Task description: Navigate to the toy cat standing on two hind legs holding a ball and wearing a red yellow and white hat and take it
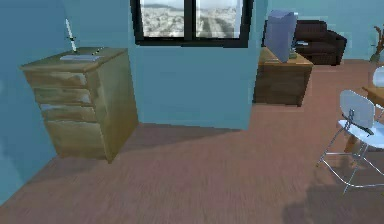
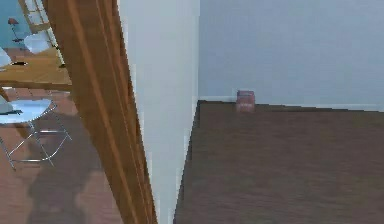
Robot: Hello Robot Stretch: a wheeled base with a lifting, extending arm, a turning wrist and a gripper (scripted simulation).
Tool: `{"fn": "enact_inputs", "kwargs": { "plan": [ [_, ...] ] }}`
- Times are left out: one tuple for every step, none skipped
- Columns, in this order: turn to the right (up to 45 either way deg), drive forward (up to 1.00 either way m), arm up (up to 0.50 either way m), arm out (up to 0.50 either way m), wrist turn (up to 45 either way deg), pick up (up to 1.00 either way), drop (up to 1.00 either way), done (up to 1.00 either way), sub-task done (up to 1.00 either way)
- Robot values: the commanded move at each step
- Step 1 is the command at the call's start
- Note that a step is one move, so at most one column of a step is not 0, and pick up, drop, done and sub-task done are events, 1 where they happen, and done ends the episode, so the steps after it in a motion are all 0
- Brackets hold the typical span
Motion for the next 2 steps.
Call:
{"fn": "enact_inputs", "kwargs": {
  "plan": [
    [0.0,0.30,0.00,0.00,0.0,0.00,0.00,0.00,0.00],
    [45.0,0.00,0.00,0.00,0.0,0.00,0.00,0.00,0.00]
  ]
}}
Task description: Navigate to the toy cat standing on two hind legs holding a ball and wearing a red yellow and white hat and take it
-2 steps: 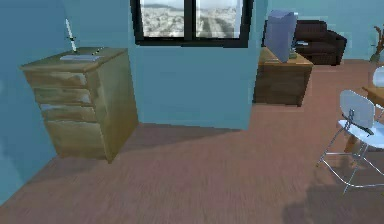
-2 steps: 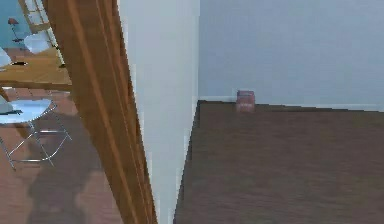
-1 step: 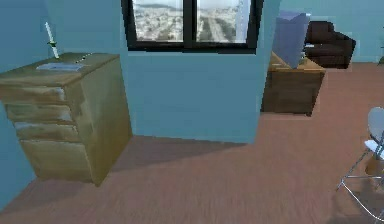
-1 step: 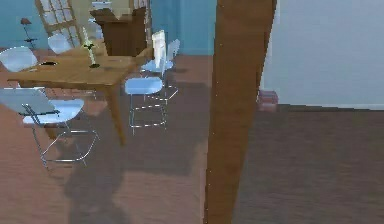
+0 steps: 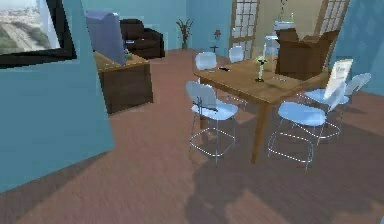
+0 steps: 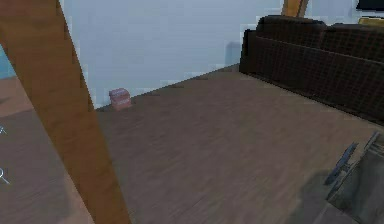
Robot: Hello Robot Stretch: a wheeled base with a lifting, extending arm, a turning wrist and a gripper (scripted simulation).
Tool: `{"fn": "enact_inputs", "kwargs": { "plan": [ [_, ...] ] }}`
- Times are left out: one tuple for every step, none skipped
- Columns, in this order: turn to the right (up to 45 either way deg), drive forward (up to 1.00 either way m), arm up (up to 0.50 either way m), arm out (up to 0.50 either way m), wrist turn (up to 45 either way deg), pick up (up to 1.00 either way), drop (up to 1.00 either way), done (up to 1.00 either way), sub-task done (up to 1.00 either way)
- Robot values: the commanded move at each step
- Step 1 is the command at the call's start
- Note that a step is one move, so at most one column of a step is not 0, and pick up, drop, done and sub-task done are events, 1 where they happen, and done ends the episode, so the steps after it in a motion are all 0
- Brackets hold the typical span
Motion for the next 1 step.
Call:
{"fn": "enact_inputs", "kwargs": {
  "plan": [
    [21.0,0.00,0.00,0.00,0.0,0.00,0.00,0.00,0.00]
  ]
}}
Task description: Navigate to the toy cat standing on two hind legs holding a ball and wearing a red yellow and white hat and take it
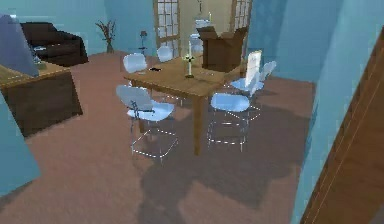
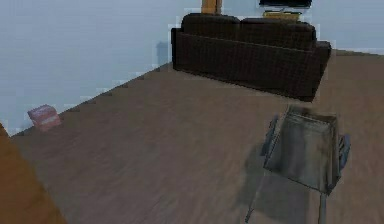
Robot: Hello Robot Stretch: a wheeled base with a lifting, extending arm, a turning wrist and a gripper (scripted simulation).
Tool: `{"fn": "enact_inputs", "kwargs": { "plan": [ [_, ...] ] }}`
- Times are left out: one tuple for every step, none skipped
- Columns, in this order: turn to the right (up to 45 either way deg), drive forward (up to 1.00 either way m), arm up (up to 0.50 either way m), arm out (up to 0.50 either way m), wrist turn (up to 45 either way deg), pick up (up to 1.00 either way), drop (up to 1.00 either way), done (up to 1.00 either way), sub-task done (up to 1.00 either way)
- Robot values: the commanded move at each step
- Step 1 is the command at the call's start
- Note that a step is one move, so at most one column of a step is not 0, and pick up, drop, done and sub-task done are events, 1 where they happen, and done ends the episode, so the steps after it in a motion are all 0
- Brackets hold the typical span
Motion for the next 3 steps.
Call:
{"fn": "enact_inputs", "kwargs": {
  "plan": [
    [0.0,0.35,0.00,0.00,0.0,0.00,0.00,0.00,0.00],
    [30.0,0.00,0.00,0.00,0.0,0.00,0.00,0.00,0.00],
    [3.0,0.00,0.00,0.00,0.0,0.00,0.00,0.00,0.00]
  ]
}}
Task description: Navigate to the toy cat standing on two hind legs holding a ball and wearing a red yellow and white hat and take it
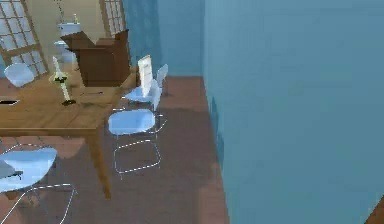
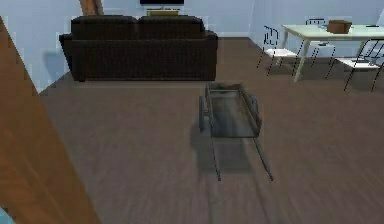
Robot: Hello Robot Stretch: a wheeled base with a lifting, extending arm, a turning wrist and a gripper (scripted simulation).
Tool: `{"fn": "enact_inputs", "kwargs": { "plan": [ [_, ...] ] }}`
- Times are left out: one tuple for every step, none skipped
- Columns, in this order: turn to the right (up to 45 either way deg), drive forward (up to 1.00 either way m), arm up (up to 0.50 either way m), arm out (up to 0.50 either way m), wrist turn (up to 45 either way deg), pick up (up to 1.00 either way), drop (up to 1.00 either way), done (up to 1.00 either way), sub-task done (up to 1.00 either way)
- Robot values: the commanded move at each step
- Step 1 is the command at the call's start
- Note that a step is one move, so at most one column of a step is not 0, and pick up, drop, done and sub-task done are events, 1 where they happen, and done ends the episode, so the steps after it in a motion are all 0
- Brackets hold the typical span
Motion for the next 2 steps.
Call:
{"fn": "enact_inputs", "kwargs": {
  "plan": [
    [0.0,1.00,0.00,0.00,0.0,0.00,0.00,0.00,0.00],
    [0.0,0.50,0.00,0.00,0.0,0.00,0.00,0.00,0.00]
  ]
}}
